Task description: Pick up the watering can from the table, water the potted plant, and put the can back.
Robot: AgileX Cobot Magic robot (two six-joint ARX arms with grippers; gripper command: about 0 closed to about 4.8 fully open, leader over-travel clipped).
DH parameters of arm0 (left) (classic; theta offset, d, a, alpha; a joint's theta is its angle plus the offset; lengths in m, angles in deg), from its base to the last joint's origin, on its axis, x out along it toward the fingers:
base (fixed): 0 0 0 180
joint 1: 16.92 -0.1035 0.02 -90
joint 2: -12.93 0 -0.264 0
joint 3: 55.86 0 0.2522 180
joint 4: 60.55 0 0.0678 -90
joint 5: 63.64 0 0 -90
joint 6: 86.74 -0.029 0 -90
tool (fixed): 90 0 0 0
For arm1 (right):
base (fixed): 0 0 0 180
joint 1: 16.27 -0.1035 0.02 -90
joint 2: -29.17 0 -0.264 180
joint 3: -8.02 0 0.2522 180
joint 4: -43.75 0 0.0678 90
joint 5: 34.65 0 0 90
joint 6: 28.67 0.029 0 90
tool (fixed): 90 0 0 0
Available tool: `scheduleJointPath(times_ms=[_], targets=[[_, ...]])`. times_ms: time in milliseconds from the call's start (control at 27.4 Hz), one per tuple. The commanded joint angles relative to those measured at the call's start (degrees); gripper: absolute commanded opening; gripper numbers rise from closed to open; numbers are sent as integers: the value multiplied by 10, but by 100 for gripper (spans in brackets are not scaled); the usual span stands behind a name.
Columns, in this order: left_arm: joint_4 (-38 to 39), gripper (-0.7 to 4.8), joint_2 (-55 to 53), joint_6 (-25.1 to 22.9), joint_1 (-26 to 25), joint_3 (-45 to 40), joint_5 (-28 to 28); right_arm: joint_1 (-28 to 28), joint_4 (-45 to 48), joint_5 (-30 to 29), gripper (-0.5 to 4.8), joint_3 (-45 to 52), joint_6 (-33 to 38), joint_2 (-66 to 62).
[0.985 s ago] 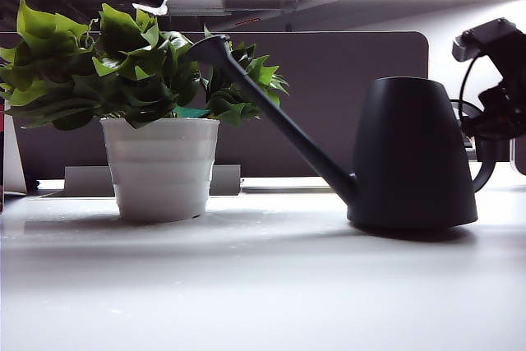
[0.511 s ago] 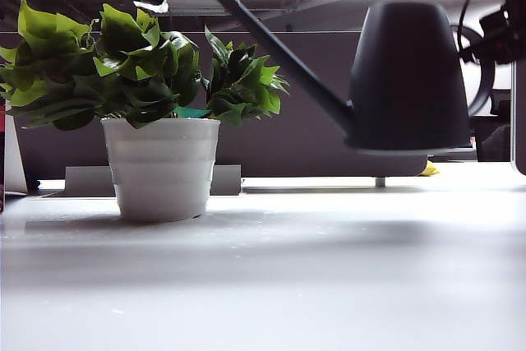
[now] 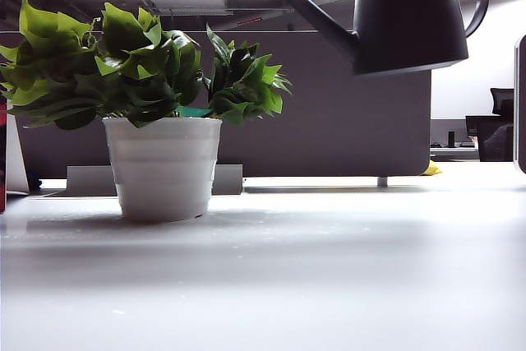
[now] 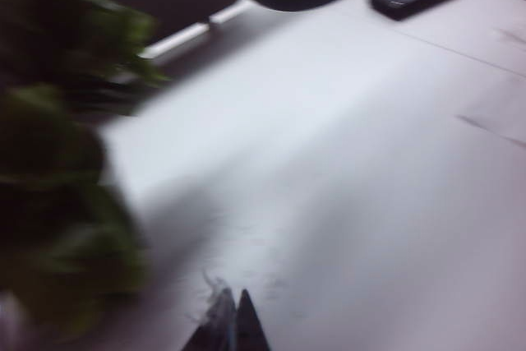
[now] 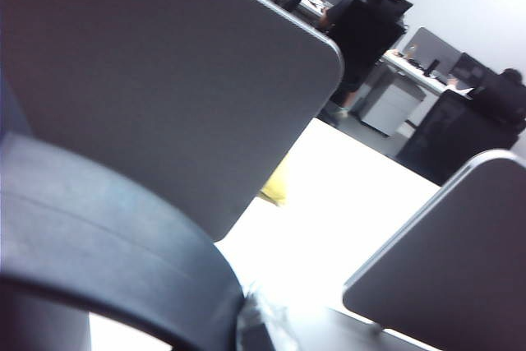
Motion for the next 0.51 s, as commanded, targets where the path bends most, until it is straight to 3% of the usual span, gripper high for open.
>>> scheduleJointPath(times_ms=[36,292,511], targets=[[53,-5,0,0,-31,43,-24,-2,13,13,-6,-52,-13,-14],[65,-6,-15,0,-128,115,-14,-9,-35,27,-6,-129,-86,-52],[149,-5,-82,0,-195,178,8,-24,-37,40,-6,-173,-157,-80]])
